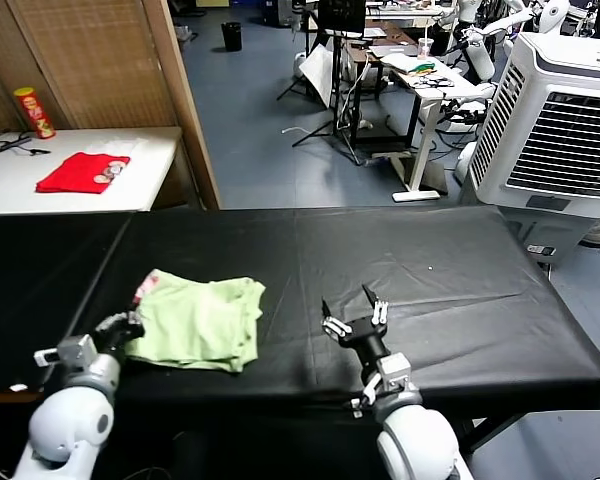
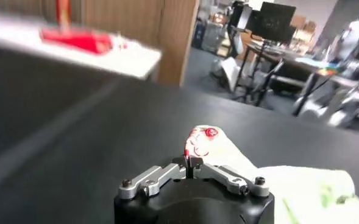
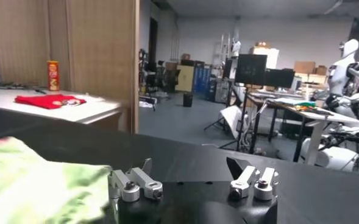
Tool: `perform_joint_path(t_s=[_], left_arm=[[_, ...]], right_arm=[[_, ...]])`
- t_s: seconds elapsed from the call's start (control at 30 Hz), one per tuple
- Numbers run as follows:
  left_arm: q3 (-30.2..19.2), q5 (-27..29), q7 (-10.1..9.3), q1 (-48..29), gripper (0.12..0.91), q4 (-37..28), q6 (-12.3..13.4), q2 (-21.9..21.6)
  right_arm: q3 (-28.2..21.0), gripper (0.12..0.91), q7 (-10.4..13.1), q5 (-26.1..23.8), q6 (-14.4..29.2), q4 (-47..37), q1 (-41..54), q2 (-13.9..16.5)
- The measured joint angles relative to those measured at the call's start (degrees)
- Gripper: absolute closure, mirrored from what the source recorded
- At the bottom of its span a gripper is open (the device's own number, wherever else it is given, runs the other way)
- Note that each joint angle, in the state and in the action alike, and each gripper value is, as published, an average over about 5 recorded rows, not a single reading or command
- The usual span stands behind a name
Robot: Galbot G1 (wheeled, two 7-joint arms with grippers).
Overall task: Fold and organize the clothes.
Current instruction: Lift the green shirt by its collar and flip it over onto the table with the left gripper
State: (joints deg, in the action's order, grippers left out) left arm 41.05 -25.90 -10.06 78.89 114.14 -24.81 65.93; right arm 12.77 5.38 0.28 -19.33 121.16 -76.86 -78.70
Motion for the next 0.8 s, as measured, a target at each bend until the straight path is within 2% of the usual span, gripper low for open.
perform_joint_path(t_s=[0.17,0.3,0.4,0.5,0.6,0.8], left_arm=[[2.49,12.38,1.92,1.12,0.889,1.05,2.01,-6.21],[4.47,21.42,2.25,2.49,0.889,2.91,3.16,-10.18],[4.31,26.46,2.12,3.66,0.889,5.36,3.2,-10.93],[2.18,28.03,1.84,4.52,0.889,7.9,2.49,-10.0],[-1.91,26.08,1.09,4.54,0.889,9.15,2.24,-7.97],[-13.2,22.82,0.43,2.46,0.889,8.22,4.3,-2.9]], right_arm=[[0.45,0.227,0.05,-0.02,0.14,0.61,-0.62,-0.03],[0.67,0.227,0.05,-0.09,0.27,0.99,-1.11,-0.12],[0.75,0.227,-0.05,-0.46,0.42,1.1,-1.58,-0.28],[0.96,0.227,-0.18,-1.02,0.61,1.33,-2.22,-0.45],[1.44,0.227,-0.26,-1.48,0.94,1.7,-3.11,-0.53],[2.9,0.227,-0.69,-1.54,1.25,2.85,-5.18,-0.27]])
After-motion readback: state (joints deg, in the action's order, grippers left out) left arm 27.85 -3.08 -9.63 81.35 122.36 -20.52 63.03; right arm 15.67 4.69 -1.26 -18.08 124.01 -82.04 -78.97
